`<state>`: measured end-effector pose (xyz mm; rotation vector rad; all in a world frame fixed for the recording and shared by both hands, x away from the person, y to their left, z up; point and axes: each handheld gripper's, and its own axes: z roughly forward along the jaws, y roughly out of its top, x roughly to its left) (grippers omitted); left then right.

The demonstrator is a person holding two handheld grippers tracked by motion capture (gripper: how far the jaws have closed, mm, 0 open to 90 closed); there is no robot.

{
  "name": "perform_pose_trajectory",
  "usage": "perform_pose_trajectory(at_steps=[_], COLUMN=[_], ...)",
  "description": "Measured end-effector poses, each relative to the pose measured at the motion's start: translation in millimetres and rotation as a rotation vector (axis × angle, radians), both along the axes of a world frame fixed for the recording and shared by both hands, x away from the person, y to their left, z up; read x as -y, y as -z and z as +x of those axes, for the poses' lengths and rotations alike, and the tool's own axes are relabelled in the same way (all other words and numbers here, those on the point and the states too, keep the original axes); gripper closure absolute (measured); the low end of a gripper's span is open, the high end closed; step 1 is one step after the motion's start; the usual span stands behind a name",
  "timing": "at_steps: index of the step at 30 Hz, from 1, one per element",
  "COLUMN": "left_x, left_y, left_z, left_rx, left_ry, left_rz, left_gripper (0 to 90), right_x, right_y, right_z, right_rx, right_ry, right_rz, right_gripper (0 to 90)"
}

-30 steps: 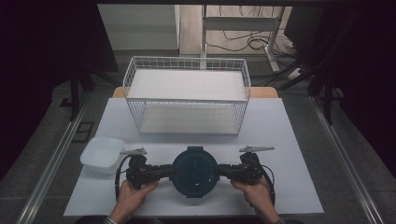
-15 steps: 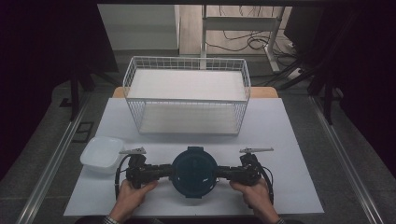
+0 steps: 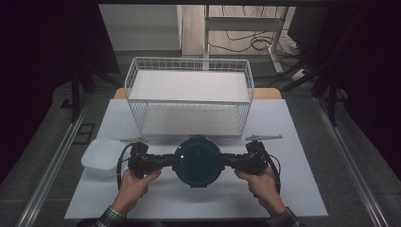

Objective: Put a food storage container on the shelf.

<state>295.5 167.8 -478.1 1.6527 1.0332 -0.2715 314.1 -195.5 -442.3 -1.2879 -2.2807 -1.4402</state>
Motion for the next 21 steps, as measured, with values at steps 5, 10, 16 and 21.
perform_pose_trajectory(at_steps=[5,10,16,21], left_x=[-1.0,-4.9,-12.1,-17.6], left_y=[-16.9,-38.4,-63.8,-80.7], left_z=[9.5,18.5,33.6,50.3], left_rx=[0.013,0.032,0.052,0.051], left_ry=[-0.010,-0.030,-0.052,-0.062], left_rz=[-0.002,0.002,0.001,0.000], left_gripper=[57.2,57.2,57.0,57.0], right_x=[-0.7,-4.1,-11.4,-17.4], right_y=[-16.3,-34.2,-57.6,-72.1], right_z=[10.7,23.2,40.7,56.9], right_rx=[0.020,0.036,0.054,0.045], right_ry=[0.005,0.005,0.010,0.012], right_rz=[0.006,0.024,0.047,0.056], right_gripper=[57.2,57.2,57.2,57.2])
